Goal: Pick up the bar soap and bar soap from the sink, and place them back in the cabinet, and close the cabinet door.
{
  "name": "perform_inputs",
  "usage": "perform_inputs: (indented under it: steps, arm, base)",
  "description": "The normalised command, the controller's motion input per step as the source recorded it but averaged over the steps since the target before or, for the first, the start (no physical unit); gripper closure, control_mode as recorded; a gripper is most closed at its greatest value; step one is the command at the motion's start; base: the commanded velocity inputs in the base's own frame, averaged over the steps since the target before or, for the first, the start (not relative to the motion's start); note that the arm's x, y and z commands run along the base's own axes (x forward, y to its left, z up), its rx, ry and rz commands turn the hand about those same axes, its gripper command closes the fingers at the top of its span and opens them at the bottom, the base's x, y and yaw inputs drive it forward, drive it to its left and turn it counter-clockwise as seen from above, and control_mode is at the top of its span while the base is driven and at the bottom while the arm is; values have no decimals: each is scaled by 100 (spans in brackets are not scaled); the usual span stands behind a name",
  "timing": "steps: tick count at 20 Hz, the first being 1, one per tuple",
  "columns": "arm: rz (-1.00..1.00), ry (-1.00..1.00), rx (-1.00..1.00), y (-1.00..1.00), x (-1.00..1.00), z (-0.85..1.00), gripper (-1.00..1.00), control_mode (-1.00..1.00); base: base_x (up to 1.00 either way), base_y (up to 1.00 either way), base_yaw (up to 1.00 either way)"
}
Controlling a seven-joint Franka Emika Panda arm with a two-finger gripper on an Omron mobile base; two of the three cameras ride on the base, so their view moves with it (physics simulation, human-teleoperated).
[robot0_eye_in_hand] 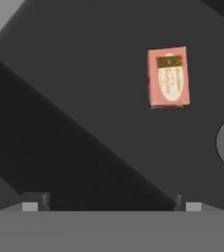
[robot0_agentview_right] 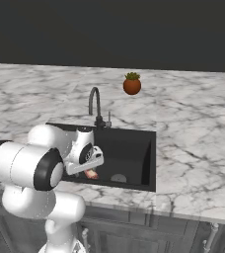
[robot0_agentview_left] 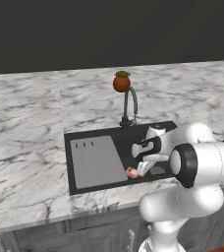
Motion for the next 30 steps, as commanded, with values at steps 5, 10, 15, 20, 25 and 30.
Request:
perform_inputs:
  steps: [5,10,15,20,25,30]
  arm:
    - [0,0,0,3,14,-15,-100,-100]
    - [0,0,0,0,20,-13,-100,-100]
    - [0,0,0,0,20,-10,-100,-100]
    - [0,0,0,0,20,-11,-100,-100]
    - [0,0,0,0,18,-16,-100,-100]
    - [0,0,0,1,20,-21,-100,-100]
  base:
    - [0,0,0]
    - [0,0,0]
    - [0,0,0]
    - [0,0,0]
    - [0,0,0]
    - [0,0,0]
